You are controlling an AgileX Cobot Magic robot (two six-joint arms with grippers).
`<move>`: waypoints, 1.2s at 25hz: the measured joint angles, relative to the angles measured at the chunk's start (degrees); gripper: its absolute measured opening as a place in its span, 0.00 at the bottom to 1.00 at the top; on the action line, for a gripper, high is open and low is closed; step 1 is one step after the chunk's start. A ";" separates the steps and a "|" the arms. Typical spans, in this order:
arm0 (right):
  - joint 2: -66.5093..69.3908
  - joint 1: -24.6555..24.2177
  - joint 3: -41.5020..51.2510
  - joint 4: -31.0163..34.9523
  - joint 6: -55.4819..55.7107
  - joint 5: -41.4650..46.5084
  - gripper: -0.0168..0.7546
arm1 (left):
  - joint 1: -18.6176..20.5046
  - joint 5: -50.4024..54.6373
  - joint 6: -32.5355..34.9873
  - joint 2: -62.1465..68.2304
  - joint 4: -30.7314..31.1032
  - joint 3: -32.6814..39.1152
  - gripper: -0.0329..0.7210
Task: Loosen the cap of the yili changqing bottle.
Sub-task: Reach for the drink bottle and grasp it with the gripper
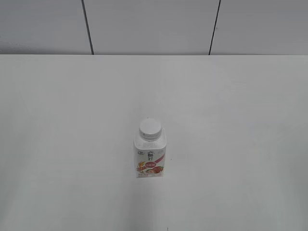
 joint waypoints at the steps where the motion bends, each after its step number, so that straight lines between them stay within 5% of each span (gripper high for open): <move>1: 0.00 0.00 0.00 -0.43 0.00 0.00 0.78 | 0.00 -4.47 0.04 0.67 -0.06 0.60 0.63; 14: 0.00 0.00 0.00 -0.43 0.00 0.00 0.78 | -0.06 -50.44 0.16 19.78 -0.72 16.10 0.62; 21: 0.00 0.00 0.00 -0.43 0.00 0.00 0.78 | -0.06 -57.24 0.16 30.94 9.39 16.29 0.60; 30: 0.00 0.00 0.00 -0.43 0.00 0.00 0.78 | -0.06 -63.34 -2.38 35.34 10.77 16.35 0.57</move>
